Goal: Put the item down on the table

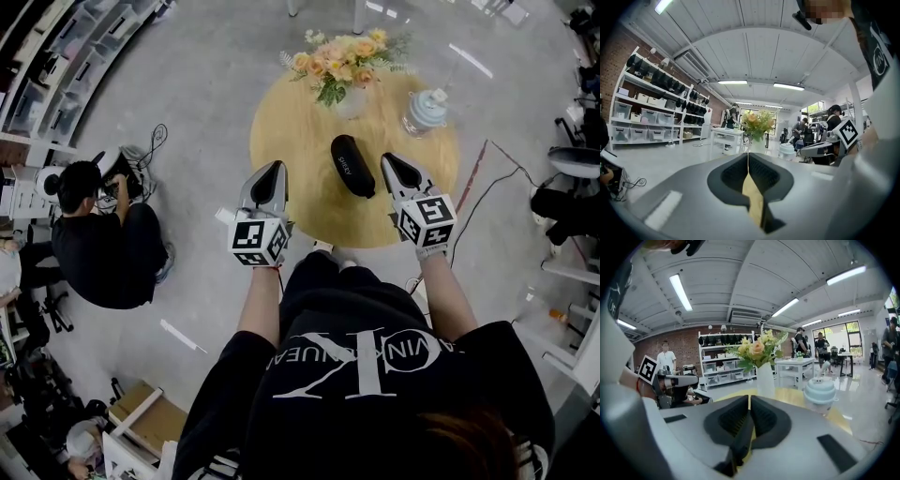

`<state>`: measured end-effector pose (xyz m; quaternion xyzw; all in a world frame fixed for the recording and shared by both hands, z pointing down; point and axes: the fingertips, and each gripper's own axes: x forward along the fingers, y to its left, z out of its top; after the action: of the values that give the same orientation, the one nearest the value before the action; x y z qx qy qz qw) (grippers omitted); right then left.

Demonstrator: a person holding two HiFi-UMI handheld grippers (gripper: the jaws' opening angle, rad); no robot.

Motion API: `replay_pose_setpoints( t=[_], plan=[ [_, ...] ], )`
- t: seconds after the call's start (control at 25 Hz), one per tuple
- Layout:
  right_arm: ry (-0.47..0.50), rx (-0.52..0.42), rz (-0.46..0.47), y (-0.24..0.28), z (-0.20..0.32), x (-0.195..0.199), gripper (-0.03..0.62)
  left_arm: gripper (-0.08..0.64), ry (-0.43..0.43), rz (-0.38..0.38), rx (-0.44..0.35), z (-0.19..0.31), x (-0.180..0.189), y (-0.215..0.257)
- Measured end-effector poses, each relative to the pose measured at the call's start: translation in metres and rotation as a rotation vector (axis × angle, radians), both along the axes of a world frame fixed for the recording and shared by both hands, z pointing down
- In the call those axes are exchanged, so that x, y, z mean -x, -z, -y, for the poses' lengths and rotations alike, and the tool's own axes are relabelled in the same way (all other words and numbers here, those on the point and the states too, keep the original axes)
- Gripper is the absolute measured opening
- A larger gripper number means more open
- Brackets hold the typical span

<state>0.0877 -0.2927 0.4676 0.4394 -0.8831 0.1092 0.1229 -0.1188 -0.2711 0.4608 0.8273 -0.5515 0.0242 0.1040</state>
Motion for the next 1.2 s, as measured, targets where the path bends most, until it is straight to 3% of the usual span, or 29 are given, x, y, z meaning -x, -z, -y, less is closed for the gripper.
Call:
replay_pose_setpoints(
  t=[1.2],
  plan=[
    [0.018,-0.202,0.025,0.086,0.010,-0.004,0.025,0.015,0.050,0.016,-0.129,0.014,0.013,0.067]
  ],
)
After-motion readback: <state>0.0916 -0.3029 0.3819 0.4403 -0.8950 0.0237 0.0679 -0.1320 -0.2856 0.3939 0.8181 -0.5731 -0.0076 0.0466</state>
